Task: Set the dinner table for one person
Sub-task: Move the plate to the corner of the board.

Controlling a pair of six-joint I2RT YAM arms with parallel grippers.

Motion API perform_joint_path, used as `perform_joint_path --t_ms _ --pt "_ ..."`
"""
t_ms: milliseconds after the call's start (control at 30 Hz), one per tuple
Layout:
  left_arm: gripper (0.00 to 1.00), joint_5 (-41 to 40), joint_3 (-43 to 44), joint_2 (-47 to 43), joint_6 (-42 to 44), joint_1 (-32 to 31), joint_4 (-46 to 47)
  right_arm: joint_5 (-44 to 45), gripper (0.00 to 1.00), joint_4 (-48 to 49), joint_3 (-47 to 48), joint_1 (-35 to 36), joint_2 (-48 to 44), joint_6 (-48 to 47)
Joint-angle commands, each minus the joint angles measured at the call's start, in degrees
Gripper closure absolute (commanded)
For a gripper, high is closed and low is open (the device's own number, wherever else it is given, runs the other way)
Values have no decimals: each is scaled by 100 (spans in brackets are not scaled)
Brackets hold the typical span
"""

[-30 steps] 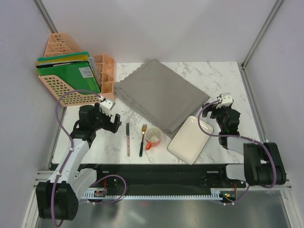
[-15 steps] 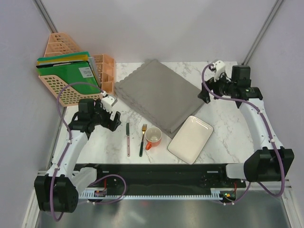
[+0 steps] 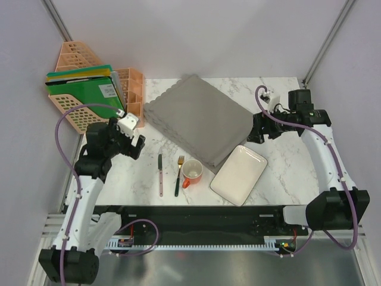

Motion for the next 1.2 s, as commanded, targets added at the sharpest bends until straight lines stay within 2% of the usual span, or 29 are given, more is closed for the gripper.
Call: perform_joint_path --t_ms 0,33,100,167,233,300,333,433,567,733,967,1167 --pt "0 -1216 -248 -565 -278 22 999 881 8 -124 -112 -8 77 -219" --pt "0 -1307 -257 -600 -252 22 1000 1267 8 17 -339 -16 -11 -305" --pt "0 -1544 -248 -566 -208 22 826 1507 11 -43 -464 27 -231 -472" --pt "0 -1536 -231 -469 -111 22 675 1744 14 -490 -552 115 -319 -885" --pt "0 -1519 -292 -407 -102 22 640 1807 43 -963 -753 212 -346 -1183" --pt "0 -1379 -424 -416 -119 22 648 2078 93 -1089 -982 308 -390 -1299" --pt "0 -1317 -459 -407 -146 22 675 2140 100 -1150 -1253 344 -399 -1352" --pt "0 -1168 -599 -249 -277 22 762 2439 100 -1072 -1685 651 -408 -1300" --pt "0 -1027 -548 93 -400 22 807 2606 100 -949 -1626 1108 -137 -1168" --pt "0 -877 -389 112 -594 22 833 2309 100 -616 -1265 1188 532 -992" --pt "0 -1000 -301 103 -480 22 807 2141 100 114 -1291 1407 1901 -719" --pt "0 -1062 -406 6 -296 22 780 2043 100 694 -1475 1425 2325 -448"
